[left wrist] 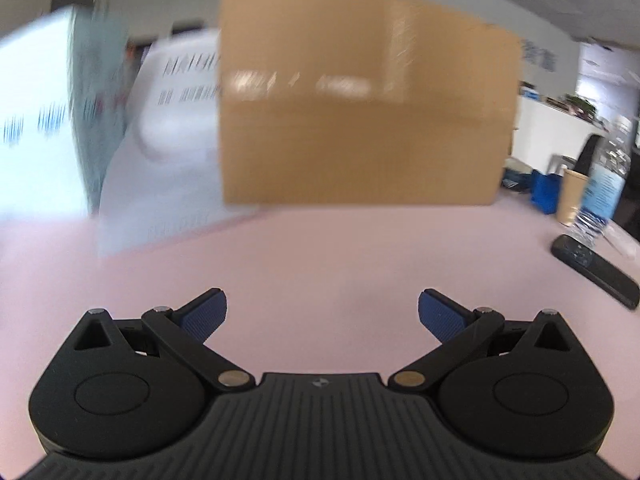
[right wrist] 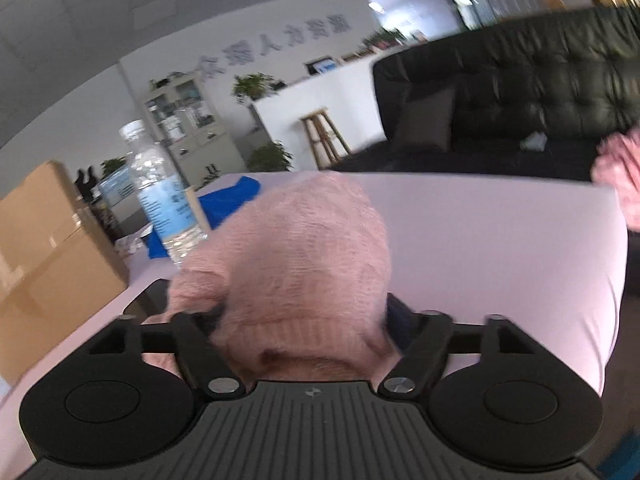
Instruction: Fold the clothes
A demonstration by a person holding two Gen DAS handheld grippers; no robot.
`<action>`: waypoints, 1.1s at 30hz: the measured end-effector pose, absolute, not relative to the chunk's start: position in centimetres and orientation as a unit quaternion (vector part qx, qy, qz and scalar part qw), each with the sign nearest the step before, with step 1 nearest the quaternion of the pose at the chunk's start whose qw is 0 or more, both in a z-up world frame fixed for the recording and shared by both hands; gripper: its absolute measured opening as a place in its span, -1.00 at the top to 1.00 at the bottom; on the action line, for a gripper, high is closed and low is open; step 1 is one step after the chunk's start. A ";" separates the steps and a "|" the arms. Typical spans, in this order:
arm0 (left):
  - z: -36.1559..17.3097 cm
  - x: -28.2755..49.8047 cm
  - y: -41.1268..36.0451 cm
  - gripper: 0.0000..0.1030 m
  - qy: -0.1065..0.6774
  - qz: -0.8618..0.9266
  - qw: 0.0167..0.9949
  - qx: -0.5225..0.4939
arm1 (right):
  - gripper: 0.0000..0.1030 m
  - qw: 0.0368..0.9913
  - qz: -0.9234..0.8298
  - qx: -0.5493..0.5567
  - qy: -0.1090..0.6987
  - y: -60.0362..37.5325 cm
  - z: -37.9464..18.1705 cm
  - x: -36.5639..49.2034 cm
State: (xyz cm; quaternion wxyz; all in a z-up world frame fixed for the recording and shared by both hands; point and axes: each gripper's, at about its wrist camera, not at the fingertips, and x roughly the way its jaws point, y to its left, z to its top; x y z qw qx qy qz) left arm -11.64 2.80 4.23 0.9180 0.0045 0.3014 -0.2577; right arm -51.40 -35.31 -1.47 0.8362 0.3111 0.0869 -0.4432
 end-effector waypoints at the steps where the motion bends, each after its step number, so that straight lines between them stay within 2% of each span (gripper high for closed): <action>1: 4.0 -11.1 3.1 -1.00 0.317 -0.256 0.913 -0.007 | -0.93 0.835 -0.446 0.311 0.085 -34.9 -1.4 -51.5; 2: 3.8 -10.6 3.5 -1.00 0.332 -0.253 0.909 -0.017 | -1.00 0.835 -0.447 0.310 0.085 -34.9 -1.1 -51.5; 6: 3.1 -9.3 4.5 -1.00 0.374 -0.251 0.892 -0.048 | -1.00 0.835 -0.456 0.300 0.067 -34.1 -0.6 -51.7; 10: 2.9 -9.4 4.6 -1.00 0.376 -0.258 0.889 -0.040 | -1.00 0.829 -0.474 0.293 0.046 -32.9 0.5 -52.7; 15: 3.4 -10.5 3.8 -1.00 0.344 -0.262 0.902 -0.009 | -1.00 0.812 -0.548 0.202 -0.007 -30.5 2.3 -53.0; 18: 3.9 -11.2 3.8 -1.00 0.314 -0.245 0.917 0.011 | -1.00 0.819 -0.553 0.138 -0.065 -28.1 4.4 -51.6; 20: 4.3 -11.5 3.9 -1.00 0.292 -0.224 0.930 0.022 | -1.00 0.845 -0.515 0.089 -0.112 -25.6 6.4 -48.9; 24: 4.7 -11.6 4.2 -1.00 0.249 -0.177 0.952 0.036 | -1.00 0.904 -0.400 0.071 -0.136 -21.7 8.9 -42.8; 28: 4.3 -10.8 4.7 -1.00 0.216 -0.121 0.966 0.073 | -1.00 0.966 -0.236 0.089 -0.061 -17.0 8.7 -32.8; 33: 3.6 -8.0 5.8 -1.00 0.250 -0.084 0.962 0.065 | -1.00 0.987 -0.125 0.070 0.080 -11.1 5.6 -21.0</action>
